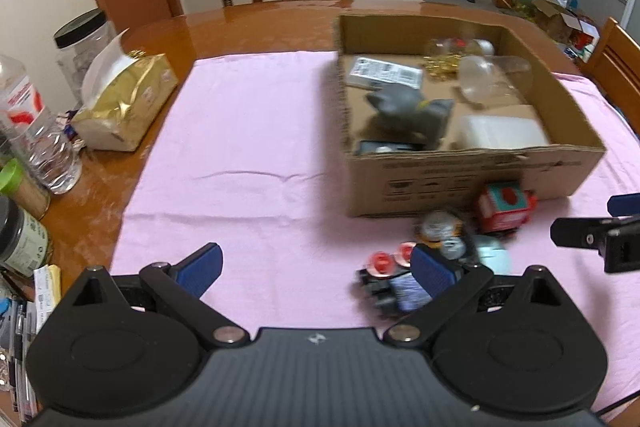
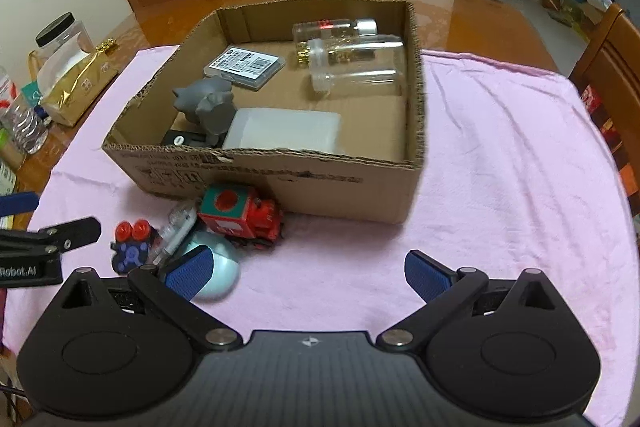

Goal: Organize rigid objects
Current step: 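Move the left tool to the robot toy while the right tool approaches the red train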

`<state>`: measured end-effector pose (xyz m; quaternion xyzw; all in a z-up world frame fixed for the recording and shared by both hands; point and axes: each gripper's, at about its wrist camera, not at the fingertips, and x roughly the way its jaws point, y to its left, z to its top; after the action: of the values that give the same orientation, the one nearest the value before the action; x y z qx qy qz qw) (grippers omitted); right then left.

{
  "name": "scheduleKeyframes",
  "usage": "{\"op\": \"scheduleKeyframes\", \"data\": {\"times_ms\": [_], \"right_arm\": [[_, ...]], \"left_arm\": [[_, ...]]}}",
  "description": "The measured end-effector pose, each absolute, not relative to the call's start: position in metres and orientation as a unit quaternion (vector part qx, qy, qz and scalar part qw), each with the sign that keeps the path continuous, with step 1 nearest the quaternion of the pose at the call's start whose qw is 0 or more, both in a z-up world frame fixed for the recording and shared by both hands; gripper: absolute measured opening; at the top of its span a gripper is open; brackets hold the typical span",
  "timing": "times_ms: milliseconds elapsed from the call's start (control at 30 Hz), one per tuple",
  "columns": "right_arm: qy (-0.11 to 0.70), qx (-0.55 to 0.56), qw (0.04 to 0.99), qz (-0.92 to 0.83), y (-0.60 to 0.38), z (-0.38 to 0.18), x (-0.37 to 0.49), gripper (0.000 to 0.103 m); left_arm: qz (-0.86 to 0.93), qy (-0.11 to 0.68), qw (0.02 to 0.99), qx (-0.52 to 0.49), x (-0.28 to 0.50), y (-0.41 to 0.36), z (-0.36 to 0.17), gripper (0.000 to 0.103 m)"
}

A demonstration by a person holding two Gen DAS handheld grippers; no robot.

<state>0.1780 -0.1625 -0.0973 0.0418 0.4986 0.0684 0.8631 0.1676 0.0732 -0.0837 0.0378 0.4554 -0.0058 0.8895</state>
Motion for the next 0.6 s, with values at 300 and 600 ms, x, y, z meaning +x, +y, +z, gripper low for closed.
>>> {"op": "scheduleKeyframes", "data": {"times_ms": [300, 600], "right_arm": [[0.498, 0.053, 0.864, 0.047, -0.127, -0.122, 0.216, 0.103], [0.508, 0.069, 0.859, 0.001, -0.147, -0.133, 0.213, 0.103]], "left_arm": [[-0.004, 0.463, 0.886, 0.020, 0.175, 0.105, -0.090, 0.100], [-0.018, 0.467, 0.884, 0.025, 0.180, 0.103, -0.093, 0.100]]}}
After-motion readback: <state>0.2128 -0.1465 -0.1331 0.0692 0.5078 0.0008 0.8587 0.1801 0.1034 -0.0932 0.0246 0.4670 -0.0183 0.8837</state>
